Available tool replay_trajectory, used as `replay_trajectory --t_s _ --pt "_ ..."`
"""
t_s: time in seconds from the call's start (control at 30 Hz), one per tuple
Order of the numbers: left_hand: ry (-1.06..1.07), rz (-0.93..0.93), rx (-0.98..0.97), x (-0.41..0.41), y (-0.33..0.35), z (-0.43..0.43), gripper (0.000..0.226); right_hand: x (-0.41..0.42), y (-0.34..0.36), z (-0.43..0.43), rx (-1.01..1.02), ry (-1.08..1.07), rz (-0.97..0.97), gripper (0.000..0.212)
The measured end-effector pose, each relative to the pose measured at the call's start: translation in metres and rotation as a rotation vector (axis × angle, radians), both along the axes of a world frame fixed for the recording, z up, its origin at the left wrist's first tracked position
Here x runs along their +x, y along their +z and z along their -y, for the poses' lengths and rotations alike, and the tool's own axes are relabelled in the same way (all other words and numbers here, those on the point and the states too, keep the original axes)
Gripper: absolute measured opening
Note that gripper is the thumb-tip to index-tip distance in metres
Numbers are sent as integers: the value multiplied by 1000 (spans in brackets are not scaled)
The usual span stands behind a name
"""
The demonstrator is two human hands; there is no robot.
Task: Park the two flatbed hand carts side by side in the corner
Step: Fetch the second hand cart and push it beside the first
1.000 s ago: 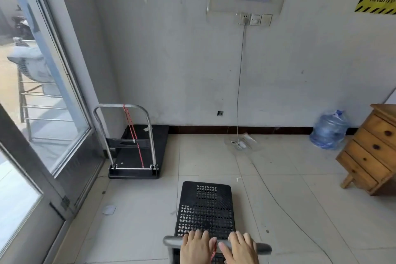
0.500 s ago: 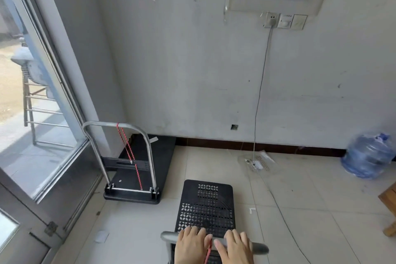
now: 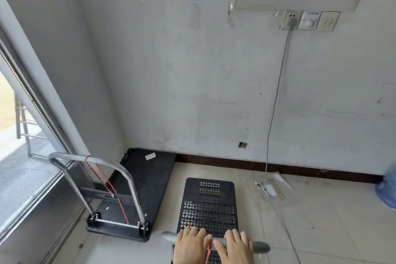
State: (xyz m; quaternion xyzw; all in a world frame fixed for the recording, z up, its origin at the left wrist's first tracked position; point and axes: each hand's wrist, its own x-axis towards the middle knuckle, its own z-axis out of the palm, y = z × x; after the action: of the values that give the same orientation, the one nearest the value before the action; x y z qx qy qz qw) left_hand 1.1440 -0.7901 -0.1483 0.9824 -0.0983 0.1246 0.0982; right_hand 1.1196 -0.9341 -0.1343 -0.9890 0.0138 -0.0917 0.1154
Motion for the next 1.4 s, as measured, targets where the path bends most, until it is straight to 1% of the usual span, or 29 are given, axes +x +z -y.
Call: replay_trajectory --t_s 0.13,0.17,0.27,0.3,0.43,0.5,0.53,0.63,0.7,0.73,0.8,0.83,0.93,0.97,1.03,1.1,1.23,1.3,1.33,1.4 --pt "31 48 7 45 2 14 38 48 -3 15 -8 0 -34 36" --pt "41 64 4 55 1 16 42 58 -5 18 -21 7 -41 35" --pt "63 89 -46 84 -2 23 70 89 -5 26 -43 24 -63 33" --pt "69 93 -65 93 -1 25 73 98 -2 27 -34 29 -73 32" --pt "105 141 -108 133 0 31 73 139 7 31 -3 45 -102 31" --pt "110 150 -113 152 1 32 68 158 12 32 14 61 -206 33" --pt "109 142 -109 160 1 32 68 167 10 33 14 59 -262 39" --pt "113 96 -117 178 -4 36 76 190 7 35 -50 86 -257 64" --pt "132 103 -123 188 -6 39 76 204 10 37 -62 109 -272 74" --pt "142 101 -120 193 -3 40 73 210 13 37 -74 118 -289 79" --pt "152 106 -105 201 0 39 57 222 14 37 -47 118 -283 89" --pt "145 96 -97 205 1 37 53 226 12 37 -32 114 -263 89" --pt "131 37 -74 212 -2 34 67 232 4 34 5 94 -207 75" --pt "125 23 -67 213 -2 33 63 232 2 34 15 86 -189 69" --pt "99 2 -39 213 2 34 45 232 1 35 -15 78 -167 59" --pt "75 -31 -12 211 5 36 39 233 3 35 -11 88 -184 51" --pt "75 -79 -13 206 2 38 39 230 4 39 -30 90 -234 46" --pt "44 -128 -21 201 3 37 46 228 10 38 -36 109 -268 43" --pt "28 -165 -22 199 5 36 49 227 14 36 -37 119 -298 45" --pt "-3 -292 -24 201 16 36 43 226 21 36 -59 132 -355 49"
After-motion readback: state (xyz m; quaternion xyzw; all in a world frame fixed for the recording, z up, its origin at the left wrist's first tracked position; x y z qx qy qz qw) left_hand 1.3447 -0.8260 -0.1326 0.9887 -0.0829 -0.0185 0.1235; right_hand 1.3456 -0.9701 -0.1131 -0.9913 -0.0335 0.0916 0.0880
